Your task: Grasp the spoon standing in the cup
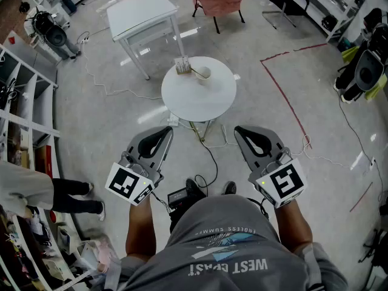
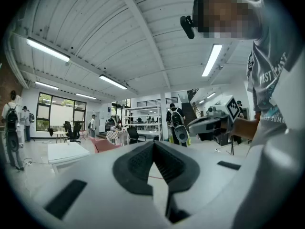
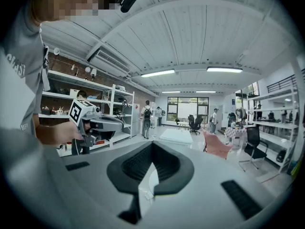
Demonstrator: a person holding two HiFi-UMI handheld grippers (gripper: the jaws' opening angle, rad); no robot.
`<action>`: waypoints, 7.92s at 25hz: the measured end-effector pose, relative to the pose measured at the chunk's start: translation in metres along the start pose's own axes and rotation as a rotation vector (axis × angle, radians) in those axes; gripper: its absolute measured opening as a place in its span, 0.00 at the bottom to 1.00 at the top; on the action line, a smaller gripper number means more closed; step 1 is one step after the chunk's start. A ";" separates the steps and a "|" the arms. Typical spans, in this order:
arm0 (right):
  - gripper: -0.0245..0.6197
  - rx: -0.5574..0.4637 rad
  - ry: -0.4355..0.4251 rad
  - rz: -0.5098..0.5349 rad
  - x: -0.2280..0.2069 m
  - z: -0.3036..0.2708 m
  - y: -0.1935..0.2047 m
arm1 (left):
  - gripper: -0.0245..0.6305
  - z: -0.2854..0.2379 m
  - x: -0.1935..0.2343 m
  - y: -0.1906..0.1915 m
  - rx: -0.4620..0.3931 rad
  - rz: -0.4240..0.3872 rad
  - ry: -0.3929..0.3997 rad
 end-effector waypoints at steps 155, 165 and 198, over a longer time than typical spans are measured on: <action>0.04 0.412 -0.140 -0.385 -0.319 -0.333 0.217 | 0.04 -0.297 0.262 0.159 0.309 0.239 -0.048; 0.05 0.488 -0.184 -0.431 -0.316 -0.349 0.273 | 0.04 -0.298 0.264 0.189 0.355 0.268 -0.057; 0.21 0.719 -0.321 -0.377 -0.284 -0.381 0.380 | 0.04 -0.278 0.257 0.238 0.449 0.341 -0.086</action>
Point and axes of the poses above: the fingertips, and each gripper's own axes: z backward along the fingers, x to its left, y out of its underside, the point moved 3 cm from there along z, backward along the fingers, and after that the axes turned 15 degrees about -y, right-handed, at the moved point
